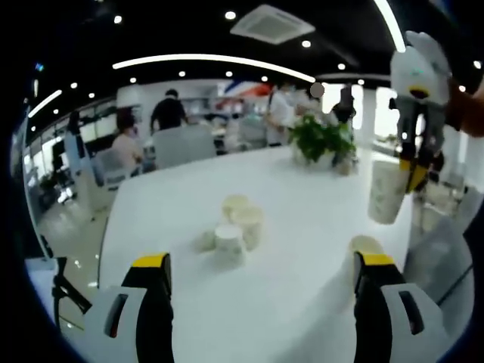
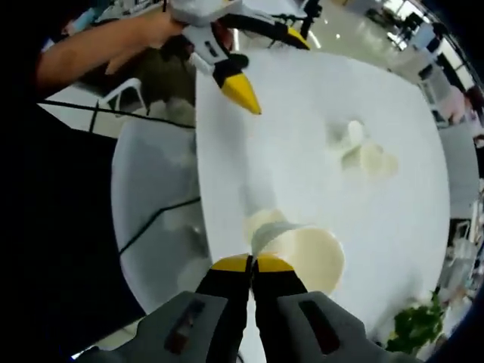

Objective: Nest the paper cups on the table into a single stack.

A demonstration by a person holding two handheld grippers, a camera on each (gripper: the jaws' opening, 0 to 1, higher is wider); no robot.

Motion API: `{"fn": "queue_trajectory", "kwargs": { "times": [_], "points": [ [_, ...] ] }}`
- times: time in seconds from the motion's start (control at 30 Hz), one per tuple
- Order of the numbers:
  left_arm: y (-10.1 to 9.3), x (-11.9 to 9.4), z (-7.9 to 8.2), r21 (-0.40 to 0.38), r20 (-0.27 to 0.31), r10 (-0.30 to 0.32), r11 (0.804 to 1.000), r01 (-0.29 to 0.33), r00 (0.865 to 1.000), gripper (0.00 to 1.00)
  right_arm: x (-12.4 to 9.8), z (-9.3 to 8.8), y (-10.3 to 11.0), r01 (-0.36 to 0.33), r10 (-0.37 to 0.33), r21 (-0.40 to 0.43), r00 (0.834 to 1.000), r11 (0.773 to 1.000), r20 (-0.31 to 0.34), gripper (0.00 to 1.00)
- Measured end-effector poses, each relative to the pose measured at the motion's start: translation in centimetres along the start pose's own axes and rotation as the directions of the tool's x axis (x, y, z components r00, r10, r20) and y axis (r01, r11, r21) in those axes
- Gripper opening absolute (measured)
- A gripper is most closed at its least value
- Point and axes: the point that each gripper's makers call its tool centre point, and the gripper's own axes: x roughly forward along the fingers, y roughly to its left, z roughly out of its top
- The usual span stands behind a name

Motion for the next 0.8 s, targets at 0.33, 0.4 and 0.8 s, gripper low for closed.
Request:
{"fn": "queue_trajectory", "kwargs": {
  "times": [0.33, 0.4, 0.8],
  "points": [
    [0.1, -0.1, 0.2, -0.02, 0.017, 0.006, 1.0, -0.005, 1.0, 0.98, 0.8, -0.2, 0.2, -0.005, 0.005, 0.008, 1.0, 1.0, -0.008, 0.0],
    [0.1, -0.1, 0.2, -0.022, 0.018, 0.008, 1.0, -0.008, 1.0, 0.98, 1.0, -0.2, 0.2, -0.005, 0.005, 0.008, 1.0, 1.0, -0.008, 0.0],
    [0.1, -0.1, 0.2, -0.029, 0.019, 0.005, 1.0, -0.005, 1.0, 0.98, 2.7, -0.5, 0.3, -0.021, 0.021, 0.02, 1.0, 1.0, -0.009, 0.0]
  ]
}}
